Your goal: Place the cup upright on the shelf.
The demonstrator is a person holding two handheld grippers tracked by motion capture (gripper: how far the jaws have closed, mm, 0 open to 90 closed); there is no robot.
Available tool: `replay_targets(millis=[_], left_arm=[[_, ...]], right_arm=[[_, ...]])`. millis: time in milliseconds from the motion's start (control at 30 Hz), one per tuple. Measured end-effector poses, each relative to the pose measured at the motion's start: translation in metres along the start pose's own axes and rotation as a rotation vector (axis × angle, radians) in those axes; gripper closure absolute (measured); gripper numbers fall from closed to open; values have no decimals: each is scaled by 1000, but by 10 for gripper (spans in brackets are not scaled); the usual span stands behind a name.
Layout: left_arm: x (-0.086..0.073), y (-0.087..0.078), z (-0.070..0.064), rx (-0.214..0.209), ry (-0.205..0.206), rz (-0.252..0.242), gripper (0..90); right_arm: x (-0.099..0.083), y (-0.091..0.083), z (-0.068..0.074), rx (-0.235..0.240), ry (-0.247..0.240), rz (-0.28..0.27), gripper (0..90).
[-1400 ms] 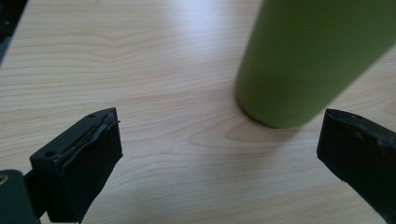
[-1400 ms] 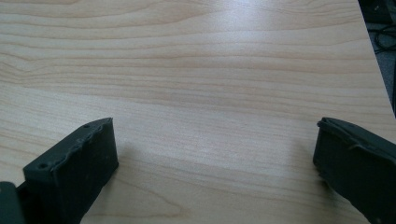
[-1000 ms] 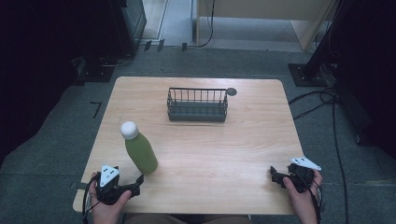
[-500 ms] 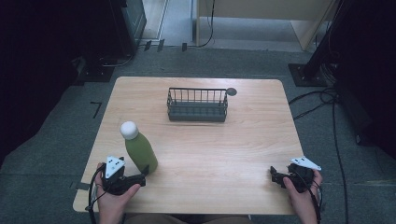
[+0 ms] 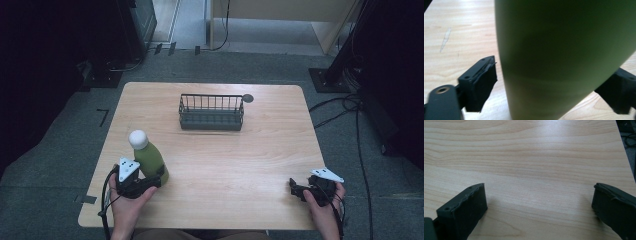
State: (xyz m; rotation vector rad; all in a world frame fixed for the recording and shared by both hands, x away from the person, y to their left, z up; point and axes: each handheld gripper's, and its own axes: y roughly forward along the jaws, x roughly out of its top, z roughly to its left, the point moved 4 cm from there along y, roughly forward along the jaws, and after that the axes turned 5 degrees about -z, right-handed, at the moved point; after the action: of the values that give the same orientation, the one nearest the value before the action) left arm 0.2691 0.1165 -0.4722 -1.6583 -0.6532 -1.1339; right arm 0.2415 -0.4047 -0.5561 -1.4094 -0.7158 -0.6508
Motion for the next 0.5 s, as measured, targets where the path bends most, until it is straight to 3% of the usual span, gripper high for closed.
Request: replay_targets(millis=[300, 500], left_arm=[[8, 3, -2, -1, 0, -27, 187], [10, 2, -4, 30, 25, -41, 205]], right_arm=[[0, 0, 0, 0, 1, 0, 0], [0, 0, 0, 1, 1, 0, 0]])
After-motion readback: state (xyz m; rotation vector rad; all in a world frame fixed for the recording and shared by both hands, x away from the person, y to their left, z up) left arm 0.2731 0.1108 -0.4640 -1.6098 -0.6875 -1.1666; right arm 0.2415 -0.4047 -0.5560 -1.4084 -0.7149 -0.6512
